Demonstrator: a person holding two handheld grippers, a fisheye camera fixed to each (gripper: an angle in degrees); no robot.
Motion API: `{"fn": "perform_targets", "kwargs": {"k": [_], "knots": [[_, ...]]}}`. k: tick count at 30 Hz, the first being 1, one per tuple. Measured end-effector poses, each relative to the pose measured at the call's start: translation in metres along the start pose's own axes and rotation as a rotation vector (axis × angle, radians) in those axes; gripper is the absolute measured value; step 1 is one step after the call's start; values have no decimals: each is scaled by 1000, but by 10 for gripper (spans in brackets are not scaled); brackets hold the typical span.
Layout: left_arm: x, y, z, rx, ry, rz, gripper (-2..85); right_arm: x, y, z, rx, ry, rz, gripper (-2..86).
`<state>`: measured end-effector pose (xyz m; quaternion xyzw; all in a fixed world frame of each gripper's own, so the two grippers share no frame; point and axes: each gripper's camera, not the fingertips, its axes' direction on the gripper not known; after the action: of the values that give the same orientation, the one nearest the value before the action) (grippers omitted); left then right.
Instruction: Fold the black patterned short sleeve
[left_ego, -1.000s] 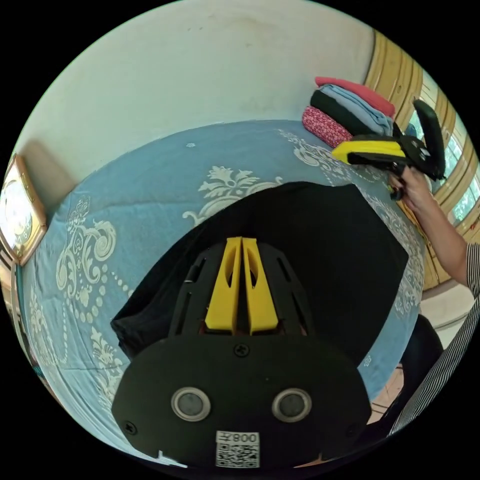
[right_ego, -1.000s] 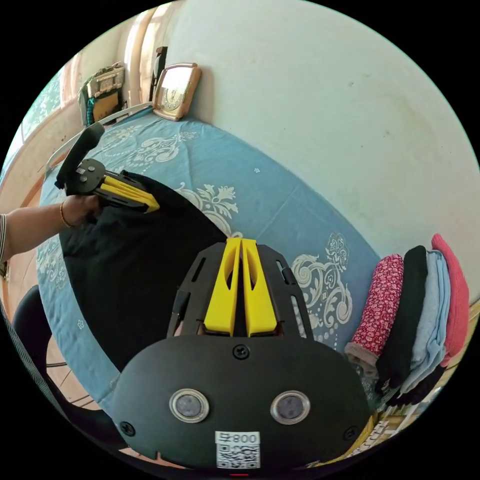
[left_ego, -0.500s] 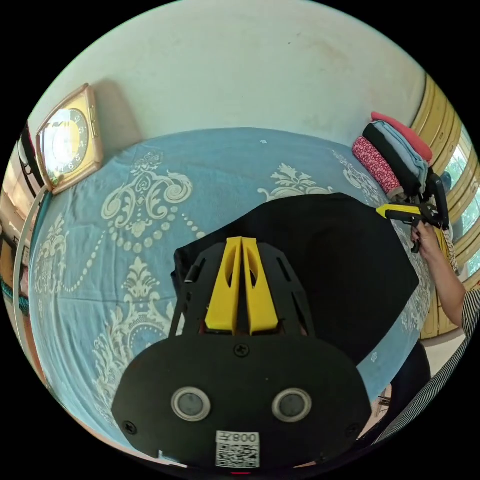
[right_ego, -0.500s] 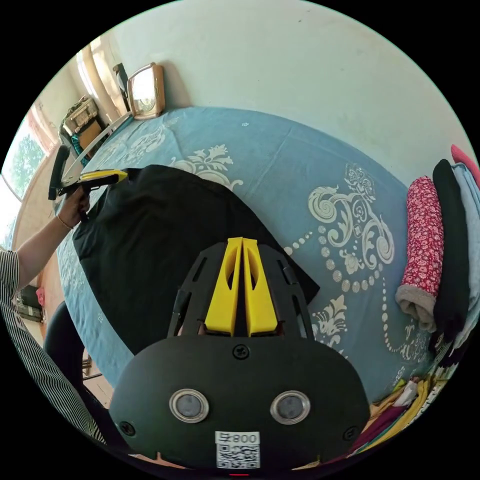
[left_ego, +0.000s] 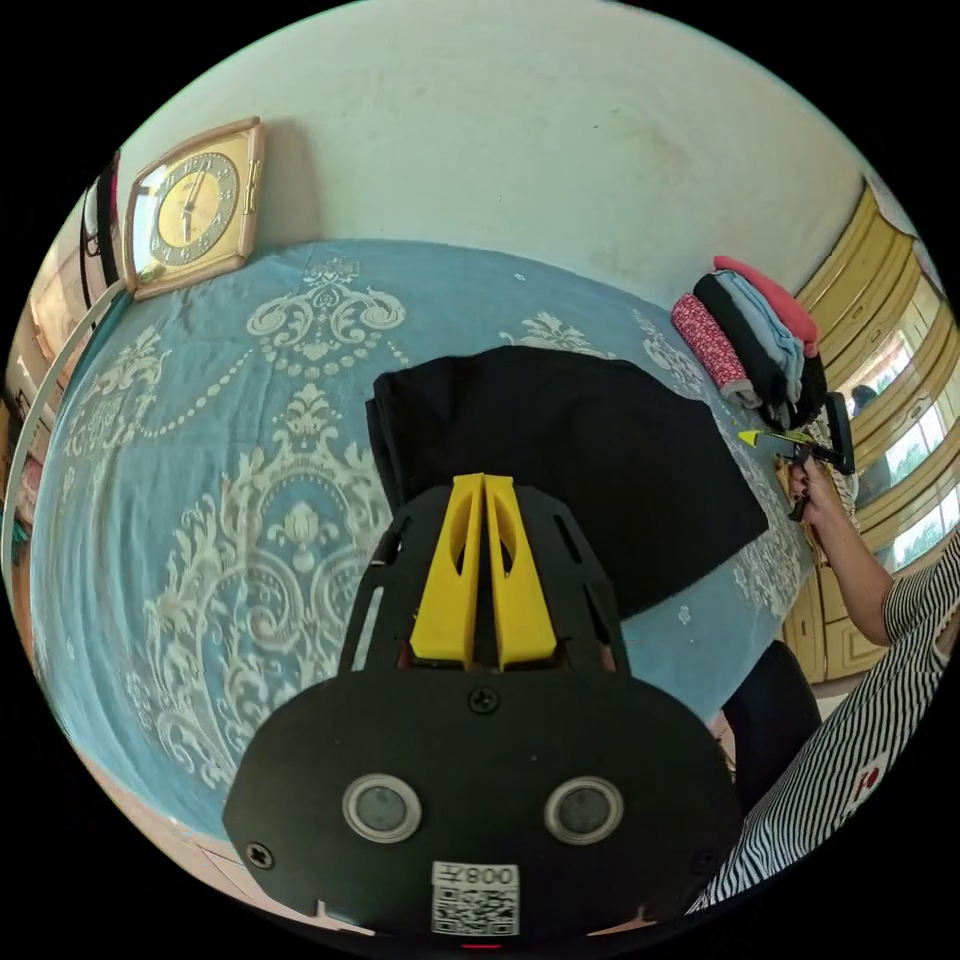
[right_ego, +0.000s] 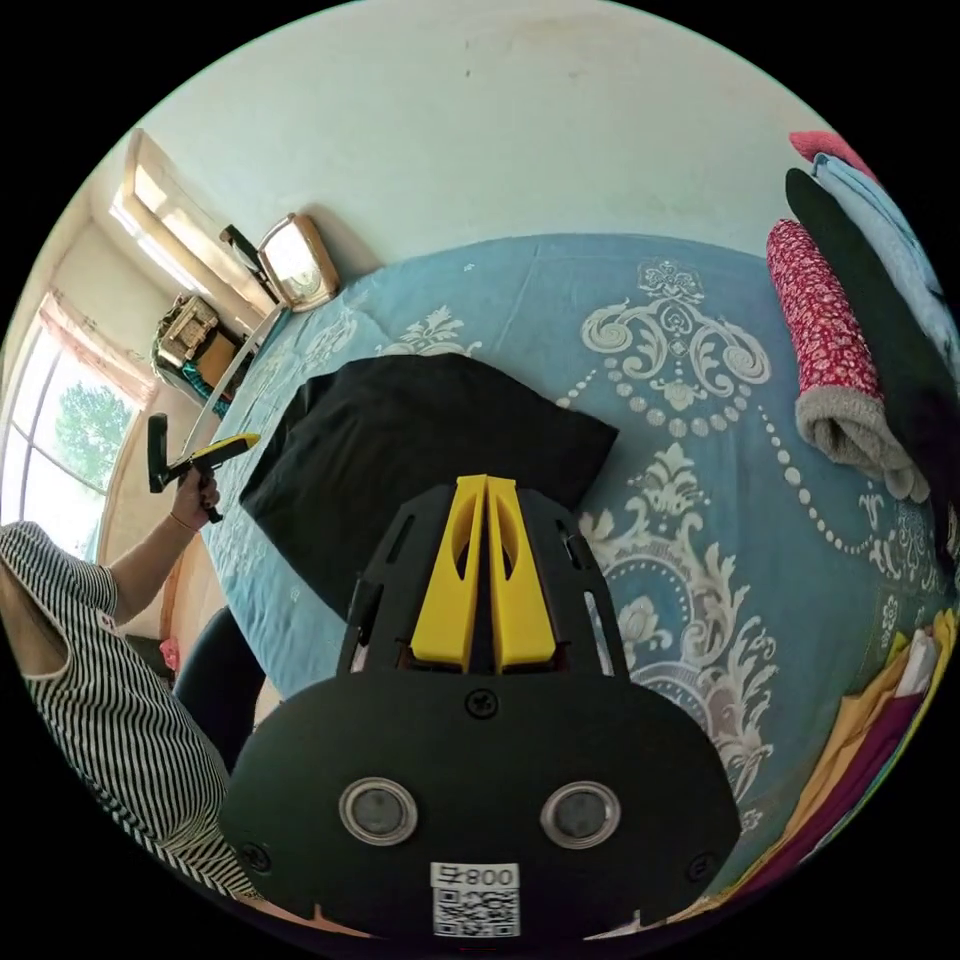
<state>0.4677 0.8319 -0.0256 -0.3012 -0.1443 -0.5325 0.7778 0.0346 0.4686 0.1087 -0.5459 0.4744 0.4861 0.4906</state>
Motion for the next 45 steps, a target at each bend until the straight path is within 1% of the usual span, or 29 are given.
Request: {"fn": "perform_targets", "kwargs": {"k": [2, 3, 4, 5, 6, 7, 8, 10, 12, 14, 16, 18, 19, 20, 21, 22, 23, 25, 26, 30, 33, 35, 36, 38, 39, 41, 42, 44, 45], "knots": [[-5, 16, 24, -145, -16, -47, 2, -11, 25, 23, -146, 48, -28, 2], [-6, 18, 28, -156, -3, -52, 2, -12, 29, 30, -188, 73, -33, 3], [-12, 21, 21, -110, 18, -99, 3, -7, 34, 39, -227, 95, -27, 4], [-18, 19, 13, -127, 40, -153, 3, 2, 35, 29, -182, 42, 42, 5], [-18, 19, 7, -113, 54, -159, 3, 5, 34, 21, -166, 7, 61, 5], [-17, 22, -10, -57, 68, -163, 4, 9, 37, 0, -88, -25, 83, 7], [-17, 27, -23, -26, 66, -174, 4, 11, 44, -21, -22, -7, 103, 10], [-16, 36, -34, -21, 70, -183, 7, 17, 61, -40, 14, 27, 143, 17], [-17, 46, -36, -22, 82, -210, 11, 30, 84, -46, 18, 1, 225, 35], [-21, 53, -30, -5, 125, -254, 13, 50, 109, -41, 8, -126, 329, 56], [-24, 51, -19, -12, 173, -290, 12, 57, 116, -39, 38, -171, 362, 62], [-29, 48, -3, -54, 178, -341, 9, 59, 114, -33, 31, -140, 362, 63], [-31, 48, 11, -120, 138, -345, 7, 60, 111, -25, -14, -118, 357, 62], [-29, 49, 18, -142, 133, -314, 5, 62, 108, -14, -78, -86, 353, 57], [-29, 51, 17, -129, 138, -329, 5, 64, 108, -9, -111, -61, 353, 55], [-29, 52, 16, -134, 150, -363, 4, 67, 110, -11, -85, -63, 368, 50], [-24, 53, 12, -128, 112, -349, 4, 71, 112, -14, -70, -83, 382, 46], [-11, 55, 6, -135, 50, -301, 4, 75, 117, -21, -41, -55, 405, 42], [-3, 57, 4, -132, 43, -275, 4, 77, 119, -25, -20, -62, 407, 43], [21, 64, 0, -69, 128, -251, 7, 84, 118, -18, -12, -130, 422, 65], [64, 62, 10, -59, 256, -163, 15, 89, 114, -6, -23, -156, 423, 54], [117, 55, 28, -90, 364, -14, 29, 93, 113, -5, -33, -148, 419, 41], [133, 53, 33, -101, 387, 25, 34, 94, 113, -5, -35, -153, 420, 38], [204, 44, 55, -149, 459, 212, 57, 102, 116, -8, -29, -206, 432, 29], [223, 42, 60, -162, 460, 265, 64, 103, 117, -10, -19, -227, 435, 28], [300, 37, 79, -172, 457, 450, 89, 108, 119, -20, 24, -293, 434, 23], [319, 36, 83, -172, 453, 500, 95, 109, 119, -23, 34, -309, 431, 23], [384, 35, 98, -162, 370, 656, 116, 110, 115, -32, 60, -354, 412, 21], [397, 35, 102, -154, 345, 689, 117, 110, 114, -34, 67, -367, 406, 21]]}}
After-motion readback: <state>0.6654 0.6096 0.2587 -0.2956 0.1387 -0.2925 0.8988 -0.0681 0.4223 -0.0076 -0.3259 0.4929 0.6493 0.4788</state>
